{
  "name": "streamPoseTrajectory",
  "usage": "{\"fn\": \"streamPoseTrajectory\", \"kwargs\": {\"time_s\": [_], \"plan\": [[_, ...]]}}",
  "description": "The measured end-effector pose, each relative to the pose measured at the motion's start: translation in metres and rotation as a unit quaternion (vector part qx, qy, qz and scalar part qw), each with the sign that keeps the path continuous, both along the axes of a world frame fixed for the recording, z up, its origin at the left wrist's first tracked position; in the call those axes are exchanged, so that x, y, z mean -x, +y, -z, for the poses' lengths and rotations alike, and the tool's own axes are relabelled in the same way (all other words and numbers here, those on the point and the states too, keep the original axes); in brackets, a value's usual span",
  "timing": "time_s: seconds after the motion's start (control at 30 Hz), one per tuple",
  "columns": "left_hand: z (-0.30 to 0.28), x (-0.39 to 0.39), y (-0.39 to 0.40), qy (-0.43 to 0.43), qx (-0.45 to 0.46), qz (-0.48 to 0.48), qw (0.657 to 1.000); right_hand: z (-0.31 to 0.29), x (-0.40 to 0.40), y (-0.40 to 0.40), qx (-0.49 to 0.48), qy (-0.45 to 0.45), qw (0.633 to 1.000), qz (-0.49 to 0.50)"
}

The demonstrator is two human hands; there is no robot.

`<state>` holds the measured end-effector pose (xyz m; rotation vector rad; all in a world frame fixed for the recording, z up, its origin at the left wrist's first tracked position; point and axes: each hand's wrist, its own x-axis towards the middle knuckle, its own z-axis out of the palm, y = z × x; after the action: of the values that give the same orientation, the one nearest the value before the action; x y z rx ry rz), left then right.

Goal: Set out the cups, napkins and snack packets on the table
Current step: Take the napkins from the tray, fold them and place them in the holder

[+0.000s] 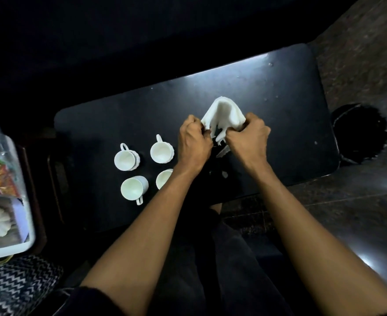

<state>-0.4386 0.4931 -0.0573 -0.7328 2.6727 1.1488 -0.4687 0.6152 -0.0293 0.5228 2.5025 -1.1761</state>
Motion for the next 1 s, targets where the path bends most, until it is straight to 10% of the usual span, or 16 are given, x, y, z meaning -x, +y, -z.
{"fn": "streamPoseTrajectory", "kwargs": {"time_s": [0.7, 1.0], "plan": [[0.008, -0.017, -0.012, 0.070, -0.054, 0.015, 0.996, 0.027, -0.009, -0.015, -0.065, -0.027, 0.997, -0.030], [0.015, -0.012, -0.015, 0.096, -0.086, 0.016, 0.991, 0.023, -0.007, -0.019, 0.135, -0.134, 0.974, 0.125]]}}
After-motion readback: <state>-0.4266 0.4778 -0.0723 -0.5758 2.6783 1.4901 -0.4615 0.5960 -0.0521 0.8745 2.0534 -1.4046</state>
